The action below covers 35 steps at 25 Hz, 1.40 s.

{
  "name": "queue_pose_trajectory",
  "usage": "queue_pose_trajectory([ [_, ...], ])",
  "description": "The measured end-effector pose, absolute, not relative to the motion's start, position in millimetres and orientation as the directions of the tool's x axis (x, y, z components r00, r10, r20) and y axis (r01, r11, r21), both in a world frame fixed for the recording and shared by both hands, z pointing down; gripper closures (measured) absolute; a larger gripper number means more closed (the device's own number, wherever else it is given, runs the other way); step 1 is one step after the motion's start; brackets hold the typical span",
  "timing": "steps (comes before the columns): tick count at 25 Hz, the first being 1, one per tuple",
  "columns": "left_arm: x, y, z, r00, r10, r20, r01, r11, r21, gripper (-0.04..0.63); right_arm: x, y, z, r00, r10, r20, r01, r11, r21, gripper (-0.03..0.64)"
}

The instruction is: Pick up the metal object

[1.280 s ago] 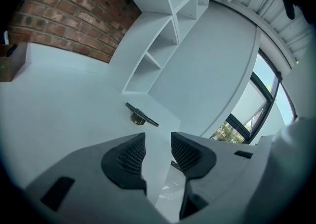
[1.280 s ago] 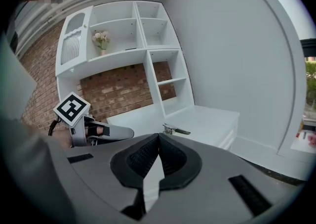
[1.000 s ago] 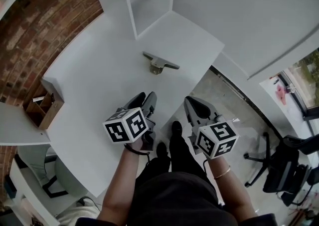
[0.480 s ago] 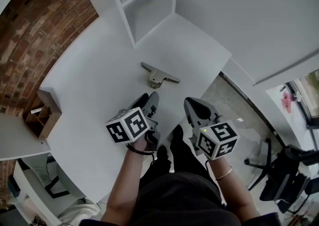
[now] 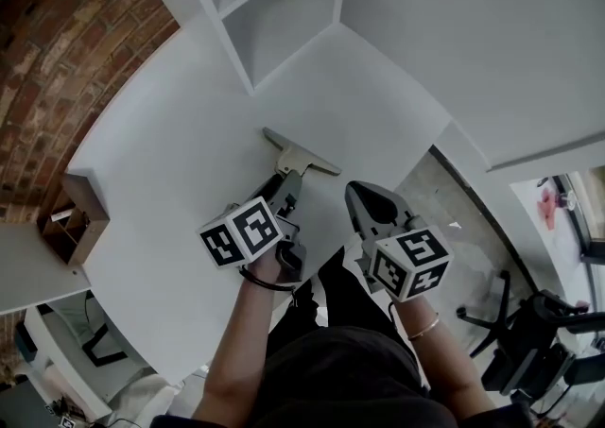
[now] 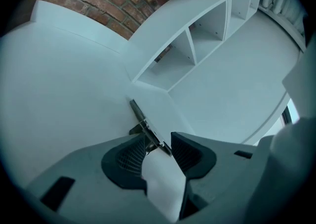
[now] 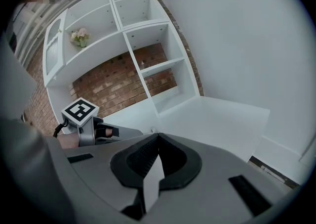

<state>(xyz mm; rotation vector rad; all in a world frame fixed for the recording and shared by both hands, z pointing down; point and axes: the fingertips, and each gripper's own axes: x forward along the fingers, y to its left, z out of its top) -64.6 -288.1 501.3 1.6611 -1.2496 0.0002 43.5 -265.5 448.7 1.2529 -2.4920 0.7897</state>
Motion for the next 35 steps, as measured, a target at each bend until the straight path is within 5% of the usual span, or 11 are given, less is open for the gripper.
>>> queue_pose_trajectory([
  [8, -61, -308, 521, 0.443, -0.707, 0.551, -0.658, 0.161, 0.736, 0.456, 48, -290, 456, -0.623, -0.641, 0.448, -0.782, 0.499, -0.374, 0.612],
  [24, -54, -317, 514, 0.469, -0.755, 0.458, -0.451, 0.241, 0.859, 0.584, 50, -297, 454, -0.649, -0.616, 0.446, -0.761, 0.525, -0.383, 0.612],
  [35, -58, -306, 466, 0.471, -0.777, 0.417, -0.602, 0.062, 0.796, 0.586, 59, -289, 433, -0.617, -0.669, 0.414, -0.787, 0.514, -0.341, 0.612],
])
